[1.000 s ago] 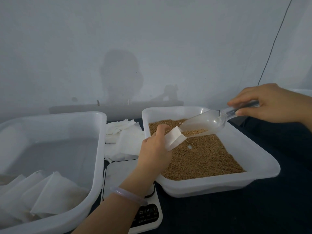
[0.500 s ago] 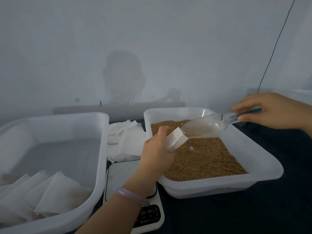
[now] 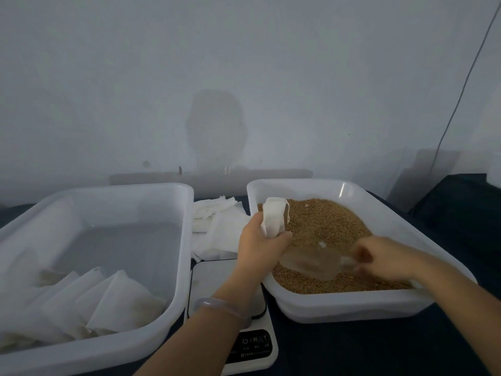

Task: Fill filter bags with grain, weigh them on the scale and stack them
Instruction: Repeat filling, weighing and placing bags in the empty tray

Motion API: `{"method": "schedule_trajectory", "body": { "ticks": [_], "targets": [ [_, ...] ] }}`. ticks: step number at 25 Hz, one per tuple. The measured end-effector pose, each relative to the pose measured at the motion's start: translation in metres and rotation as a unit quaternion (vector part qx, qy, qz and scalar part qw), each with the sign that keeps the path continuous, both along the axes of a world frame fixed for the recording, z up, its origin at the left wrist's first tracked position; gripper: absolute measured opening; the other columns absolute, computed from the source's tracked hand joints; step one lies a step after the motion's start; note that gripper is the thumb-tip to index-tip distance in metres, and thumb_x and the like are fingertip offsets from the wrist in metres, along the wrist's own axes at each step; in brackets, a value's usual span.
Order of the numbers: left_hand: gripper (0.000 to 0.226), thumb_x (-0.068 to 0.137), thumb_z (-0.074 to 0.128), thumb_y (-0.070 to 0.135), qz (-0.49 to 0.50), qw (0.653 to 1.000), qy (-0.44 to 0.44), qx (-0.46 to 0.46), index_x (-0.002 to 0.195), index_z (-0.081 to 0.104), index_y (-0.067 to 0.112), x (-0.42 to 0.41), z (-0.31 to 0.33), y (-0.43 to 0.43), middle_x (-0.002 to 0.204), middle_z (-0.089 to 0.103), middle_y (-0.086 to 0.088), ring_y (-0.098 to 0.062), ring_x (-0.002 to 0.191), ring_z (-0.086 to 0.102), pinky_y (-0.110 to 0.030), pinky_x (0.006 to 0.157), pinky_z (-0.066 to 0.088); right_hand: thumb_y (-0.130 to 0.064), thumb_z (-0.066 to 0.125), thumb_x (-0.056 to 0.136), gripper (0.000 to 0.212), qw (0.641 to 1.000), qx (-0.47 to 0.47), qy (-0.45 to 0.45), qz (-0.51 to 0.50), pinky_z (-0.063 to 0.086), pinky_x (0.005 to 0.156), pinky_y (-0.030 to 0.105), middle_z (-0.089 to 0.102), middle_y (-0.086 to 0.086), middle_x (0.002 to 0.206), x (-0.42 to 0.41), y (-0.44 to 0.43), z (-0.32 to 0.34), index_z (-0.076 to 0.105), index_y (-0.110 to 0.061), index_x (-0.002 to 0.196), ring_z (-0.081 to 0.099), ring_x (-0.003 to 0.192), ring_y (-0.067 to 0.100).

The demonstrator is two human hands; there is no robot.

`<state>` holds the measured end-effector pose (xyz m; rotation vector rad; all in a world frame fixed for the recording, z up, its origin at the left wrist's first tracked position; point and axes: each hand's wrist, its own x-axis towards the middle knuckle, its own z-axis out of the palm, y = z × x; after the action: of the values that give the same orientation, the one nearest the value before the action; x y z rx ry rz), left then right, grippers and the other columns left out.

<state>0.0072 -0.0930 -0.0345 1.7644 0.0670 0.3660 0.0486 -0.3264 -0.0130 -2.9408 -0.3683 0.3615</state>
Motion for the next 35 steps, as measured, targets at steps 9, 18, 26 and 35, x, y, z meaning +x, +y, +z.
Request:
{"method": "schedule_trajectory", "body": {
  "ticks": [9, 18, 26, 35],
  "targets": [
    [0.029, 0.073, 0.075, 0.0, -0.207, 0.978, 0.0, -0.006, 0.096, 0.068, 0.015, -0.046, 0.056, 0.049, 0.078, 0.069, 0.006, -0.009, 0.075, 0.067, -0.02, 0.062, 0.054, -0.046, 0.075, 0.069, 0.028, 0.829, 0.54, 0.011, 0.147, 0.053, 0.079, 0.026, 0.072, -0.011, 0.092, -0.033, 0.132, 0.056, 0.071, -0.031, 0.093, 0.066, 0.089, 0.005],
    [0.041, 0.082, 0.07, 0.036, -0.071, 0.91, 0.125, 0.39, 0.057, 0.057, 0.006, -0.039, 0.04, 0.116, 0.053, 0.045, 0.002, -0.012, 0.05, 0.039, -0.018, 0.05, 0.03, -0.029, 0.069, 0.084, 0.012, 0.911, 0.363, -0.073, 0.179, 0.046, 0.063, 0.023, 0.065, -0.009, 0.075, -0.033, 0.188, 0.026, 0.067, -0.019, 0.077, 0.059, 0.07, 0.007],
    [0.035, 0.083, 0.066, 0.033, -0.073, 0.857, 0.099, 0.5, 0.055, 0.05, 0.019, -0.022, 0.021, 0.112, 0.053, 0.043, 0.004, -0.013, 0.054, 0.04, -0.021, 0.048, 0.026, -0.03, 0.077, 0.073, 0.016, 0.965, 0.111, -0.084, 0.224, 0.034, 0.051, 0.021, 0.057, -0.01, 0.07, -0.023, 0.188, 0.013, 0.061, -0.025, 0.071, 0.054, 0.067, 0.01],
    [0.039, 0.081, 0.064, 0.031, -0.084, 0.797, 0.111, 0.588, 0.049, 0.042, 0.026, -0.018, 0.018, 0.107, 0.057, 0.045, 0.006, -0.015, 0.063, 0.045, -0.033, 0.095, 0.029, -0.036, 0.06, 0.082, 0.015, 0.956, 0.072, -0.129, 0.254, 0.027, 0.052, 0.021, 0.054, -0.01, 0.066, -0.021, 0.193, 0.005, 0.063, -0.023, 0.075, 0.053, 0.071, 0.016]
  ]
}}
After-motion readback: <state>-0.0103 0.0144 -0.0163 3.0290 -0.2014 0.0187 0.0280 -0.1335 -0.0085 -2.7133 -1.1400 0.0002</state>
